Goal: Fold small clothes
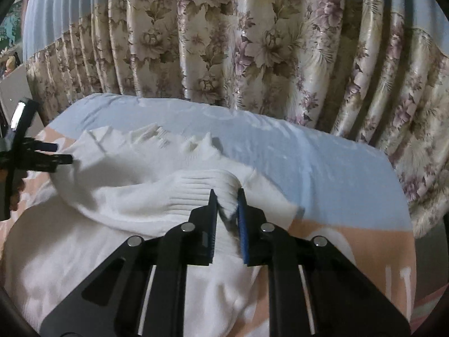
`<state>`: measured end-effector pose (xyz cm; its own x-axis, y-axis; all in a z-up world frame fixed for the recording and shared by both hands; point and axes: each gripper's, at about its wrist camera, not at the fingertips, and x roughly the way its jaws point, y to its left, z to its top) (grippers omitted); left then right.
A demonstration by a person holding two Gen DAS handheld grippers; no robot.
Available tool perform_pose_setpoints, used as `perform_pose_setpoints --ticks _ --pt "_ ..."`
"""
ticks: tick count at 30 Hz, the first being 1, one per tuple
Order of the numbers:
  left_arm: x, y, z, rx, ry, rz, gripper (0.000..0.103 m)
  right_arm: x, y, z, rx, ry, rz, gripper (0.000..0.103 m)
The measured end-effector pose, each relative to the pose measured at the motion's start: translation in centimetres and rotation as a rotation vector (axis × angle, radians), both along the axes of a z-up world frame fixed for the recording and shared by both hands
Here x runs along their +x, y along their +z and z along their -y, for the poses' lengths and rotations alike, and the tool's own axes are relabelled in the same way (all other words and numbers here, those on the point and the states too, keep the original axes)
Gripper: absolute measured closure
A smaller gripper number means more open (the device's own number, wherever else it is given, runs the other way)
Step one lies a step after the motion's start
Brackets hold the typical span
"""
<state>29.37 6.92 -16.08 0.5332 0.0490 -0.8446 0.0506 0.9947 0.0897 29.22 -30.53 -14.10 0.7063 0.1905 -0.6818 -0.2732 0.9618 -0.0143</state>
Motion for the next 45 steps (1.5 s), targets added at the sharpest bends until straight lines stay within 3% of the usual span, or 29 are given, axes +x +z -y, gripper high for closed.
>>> perform_pose_setpoints --ticks 4,6,8,9,11,12,13,14,19,21,24,26,28,29,32,36,41,44,45 --pt "0.4 -0.9 0.1 -0.021 -0.025 -0.007 0.026 2.5 -3.4 1.2 0.026 -0.055 -0.165 0.086" --pt "0.4 -0.9 -0.1 -0.062 -0.038 -0.013 0.034 2.1 -3.7 1.4 0.041 -0.076 -0.182 0.076" --pt "0.7 -1.0 -0.4 -0.15 -0.067 -0.032 0.06 2.1 -3.8 1.8 0.095 -0.079 -0.218 0.061" --pt "0.8 -0.9 -0.4 -0.179 -0.079 -0.036 0.065 2.1 -3.9 2.0 0.129 -0.077 -0.23 0.06" --pt "0.9 -0.6 0.0 -0.166 -0.088 -0.035 0.076 2.4 -4.1 2.0 0.132 -0.08 -0.246 0.065" --pt "0.9 -0.3 0.2 -0.149 -0.093 -0.023 0.082 2.4 -4.2 1.7 0.109 -0.078 -0.24 0.077" --pt "0.9 -0.1 0.5 -0.14 -0.095 -0.011 0.088 2.4 -4.1 1.4 0.09 -0.073 -0.224 0.078" --pt "1.0 0.2 0.3 -0.152 -0.09 -0.009 0.089 2.2 -3.9 1.2 0.082 -0.069 -0.207 0.087" --pt "0.6 1.5 -1.8 -0.29 -0.046 0.057 0.09 1.3 -1.2 0.8 0.081 -0.067 -0.061 0.093" --pt "0.7 1.5 -2.0 -0.305 -0.031 0.075 0.09 1.8 -0.2 1.1 0.086 -0.09 -0.018 0.093" --pt "1.6 0.1 -2.1 -0.307 -0.008 0.024 0.085 3.7 -0.6 2.3 0.117 -0.128 -0.063 0.093" --pt "1.7 -0.3 -2.2 -0.272 0.024 0.011 0.053 4.9 -1.9 2.5 0.105 -0.146 -0.123 0.093" --pt "1.1 0.0 -2.4 -0.216 0.049 0.019 0.031 5.3 -3.5 2.6 0.066 -0.16 -0.199 0.092" --pt "0.8 0.3 -2.5 -0.191 0.05 0.019 0.026 5.2 -3.8 2.6 0.059 -0.165 -0.218 0.091" --pt "0.0 1.2 -2.5 -0.139 0.024 0.015 0.024 3.9 -3.4 3.5 0.105 -0.18 -0.221 0.083" --pt "1.2 2.3 -0.8 -0.056 -0.043 0.024 0.024 3.1 -2.7 4.1 0.177 -0.171 -0.219 0.064" --pt "4.6 0.4 2.1 -0.016 -0.119 -0.041 0.026 3.8 -3.4 2.9 0.138 -0.15 -0.235 0.063" --pt "5.7 -0.9 2.3 -0.049 -0.126 -0.066 0.048 4.0 -4.3 2.3 0.105 -0.147 -0.246 0.072" --pt "5.8 -0.9 2.2 -0.05 -0.117 -0.061 0.051 3.8 -4.2 2.3 0.092 -0.152 -0.23 0.086"
